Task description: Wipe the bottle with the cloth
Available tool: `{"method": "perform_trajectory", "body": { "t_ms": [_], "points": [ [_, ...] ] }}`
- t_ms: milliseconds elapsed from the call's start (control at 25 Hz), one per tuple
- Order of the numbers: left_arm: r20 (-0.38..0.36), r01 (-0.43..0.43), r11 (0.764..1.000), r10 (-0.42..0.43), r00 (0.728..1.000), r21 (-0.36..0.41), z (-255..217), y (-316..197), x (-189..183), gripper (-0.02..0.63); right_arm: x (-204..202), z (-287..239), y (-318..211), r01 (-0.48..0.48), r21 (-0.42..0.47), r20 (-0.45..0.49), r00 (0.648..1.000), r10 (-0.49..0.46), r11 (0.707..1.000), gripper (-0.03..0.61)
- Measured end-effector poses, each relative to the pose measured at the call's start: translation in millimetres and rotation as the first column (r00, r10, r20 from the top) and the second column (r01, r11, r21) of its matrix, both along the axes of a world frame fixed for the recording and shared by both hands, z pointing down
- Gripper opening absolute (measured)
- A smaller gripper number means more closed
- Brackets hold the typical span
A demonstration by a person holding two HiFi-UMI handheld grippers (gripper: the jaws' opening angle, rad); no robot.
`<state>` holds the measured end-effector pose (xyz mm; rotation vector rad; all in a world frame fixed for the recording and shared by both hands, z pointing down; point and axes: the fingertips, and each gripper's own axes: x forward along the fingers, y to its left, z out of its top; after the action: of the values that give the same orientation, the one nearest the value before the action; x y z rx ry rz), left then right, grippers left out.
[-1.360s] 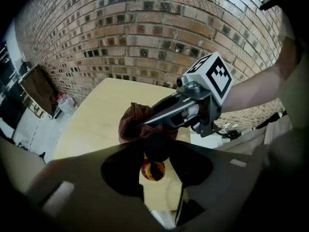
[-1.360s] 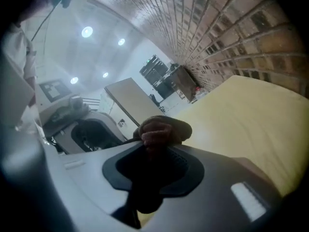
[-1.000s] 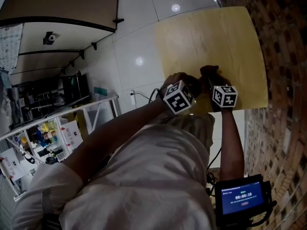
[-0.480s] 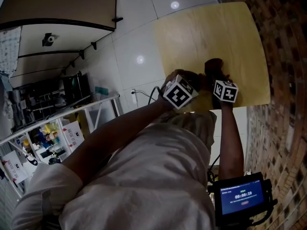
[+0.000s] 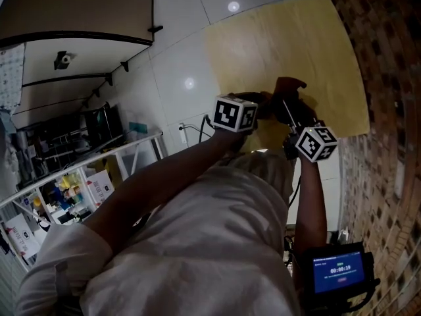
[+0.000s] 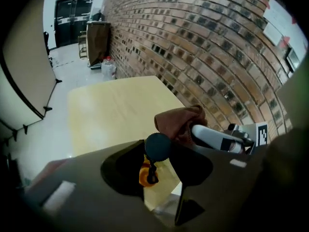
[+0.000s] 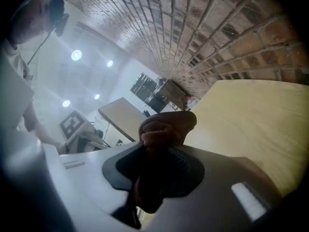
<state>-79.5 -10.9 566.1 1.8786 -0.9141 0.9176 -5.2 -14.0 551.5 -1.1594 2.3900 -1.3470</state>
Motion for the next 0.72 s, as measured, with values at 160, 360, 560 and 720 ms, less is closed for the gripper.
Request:
{"method": "perform_trajectory", "body": {
  "t_ms": [160,360,560,720],
  "points": [
    [-0.037,0.104,0.992,-0.107,0.994,-0.068,4.0,4.0,-3.7,0.183,-29.0,3.1,-0.2,0.074,0.014,-0.005,0.997,-0.074,0.997,0.091],
    [-0.089,0.212,0.967,-0.226,0.970,-0.139,8.0,5.1,-10.1,0.181,-37.1,49.9,2.2,0.096,-0.039,-0.144,0.985,-0.100,0.995,0.091],
    [-0.106,0.280,0.941,-0.304,0.947,-0.190,6.6,7.2,-13.9,0.181,-16.0,106.9,4.2,0.033,-0.164,-0.287,0.955,-0.080,0.986,0.089],
    [-0.108,0.286,0.941,-0.308,0.945,-0.180,-0.8,13.2,-16.4,0.181,-9.6,129.5,9.0,0.053,-0.207,-0.467,0.872,-0.146,0.977,0.089]
  ]
}}
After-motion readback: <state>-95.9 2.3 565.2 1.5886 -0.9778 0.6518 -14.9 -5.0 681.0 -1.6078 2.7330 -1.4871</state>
